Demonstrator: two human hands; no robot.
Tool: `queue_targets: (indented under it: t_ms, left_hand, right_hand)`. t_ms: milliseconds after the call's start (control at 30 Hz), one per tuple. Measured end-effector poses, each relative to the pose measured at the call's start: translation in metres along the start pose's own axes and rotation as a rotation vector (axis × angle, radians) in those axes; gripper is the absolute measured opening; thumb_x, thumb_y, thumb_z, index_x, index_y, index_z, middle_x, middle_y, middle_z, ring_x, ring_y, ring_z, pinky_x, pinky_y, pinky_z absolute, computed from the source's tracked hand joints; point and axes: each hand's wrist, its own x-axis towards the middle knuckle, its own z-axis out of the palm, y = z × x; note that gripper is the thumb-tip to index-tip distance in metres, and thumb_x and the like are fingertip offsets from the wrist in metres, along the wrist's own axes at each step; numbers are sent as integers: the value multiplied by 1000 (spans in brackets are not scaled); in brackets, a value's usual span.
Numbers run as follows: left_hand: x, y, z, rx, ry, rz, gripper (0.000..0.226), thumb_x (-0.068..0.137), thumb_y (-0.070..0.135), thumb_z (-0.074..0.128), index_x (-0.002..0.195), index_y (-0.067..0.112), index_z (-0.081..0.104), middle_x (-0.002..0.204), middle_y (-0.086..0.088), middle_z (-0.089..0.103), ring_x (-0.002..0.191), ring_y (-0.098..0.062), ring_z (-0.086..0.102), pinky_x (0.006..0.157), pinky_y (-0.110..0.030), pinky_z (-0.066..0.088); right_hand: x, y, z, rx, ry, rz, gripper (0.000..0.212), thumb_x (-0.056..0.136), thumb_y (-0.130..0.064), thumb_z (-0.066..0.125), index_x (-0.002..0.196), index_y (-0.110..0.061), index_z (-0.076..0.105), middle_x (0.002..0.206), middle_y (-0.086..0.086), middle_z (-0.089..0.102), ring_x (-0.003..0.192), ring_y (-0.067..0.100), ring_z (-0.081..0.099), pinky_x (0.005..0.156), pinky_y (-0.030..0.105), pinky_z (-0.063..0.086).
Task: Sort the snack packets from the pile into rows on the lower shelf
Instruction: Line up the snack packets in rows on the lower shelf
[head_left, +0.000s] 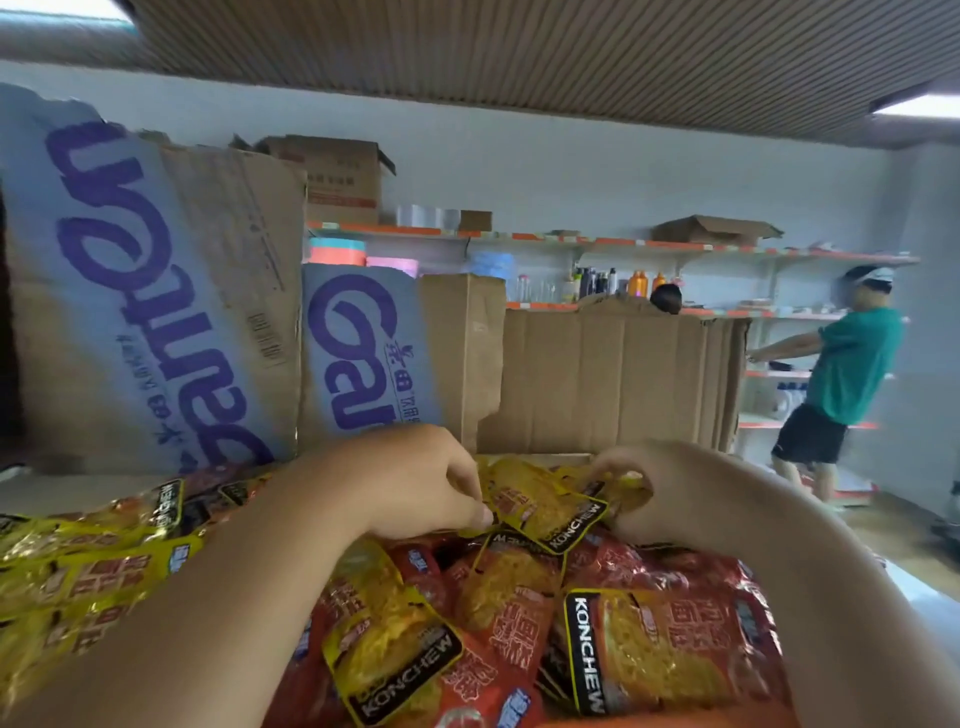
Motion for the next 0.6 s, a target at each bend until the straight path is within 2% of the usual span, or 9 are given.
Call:
queue_targets:
  t_ms: [33,100,200,333,433,533,600]
  left_hand:
    - [-2,0,-1,-10,-5,3,25,88,65,66,91,43,75,105,21,68,97,-5,63,90,-40,56]
    - [-3,1,-1,8,-3,-11,29,88,66,64,83,39,74,96,16,70,89,-7,65,83,-41,57]
    - [-1,4,4,70,61,-59,34,87,69,64,82,36,67,88,15,66,82,-5,61,66,-31,47]
    - [4,12,13,125,108,-113,40,81,74,68,89,35,60,90,13,62,81,-5,57,62,-28,42]
    - [6,11,17,115,114,-128,38,78,68,75,90,36,58,95,14,60,84,-4,56,64,-27,45]
    - [7,8,17,49,129,-151,35,80,68,72,89,38,57,98,16,60,87,-4,57,69,-28,48]
    - [8,7,17,38,139,-155,33,84,68,68,87,36,59,95,15,63,86,-5,59,70,-29,50]
  right_hand:
    - [1,3,1,13,9,-1,51,64,-46,63,113,-59,58,96,-11,69,72,8,68,69,35,59]
    - [1,7,3,26,40,-1,51,64,-48,62,113,-59,57,99,-10,70,68,6,68,65,31,59]
    - [-2,13,5,30,167,29,57,62,-49,62,118,-55,56,104,-14,66,75,1,64,63,25,56]
    - [-1,17,6,17,395,57,54,70,-42,76,121,-47,59,104,-13,59,96,13,57,62,23,39]
    - [-2,18,5,25,467,67,50,74,-41,76,119,-46,57,116,-11,64,98,14,57,62,25,40]
    - [-3,19,4,164,436,16,42,74,-40,72,111,-50,56,114,-21,59,77,3,63,55,21,45]
    - [-5,16,4,175,301,-22,38,73,-41,69,107,-53,56,110,-25,58,75,0,65,60,20,52]
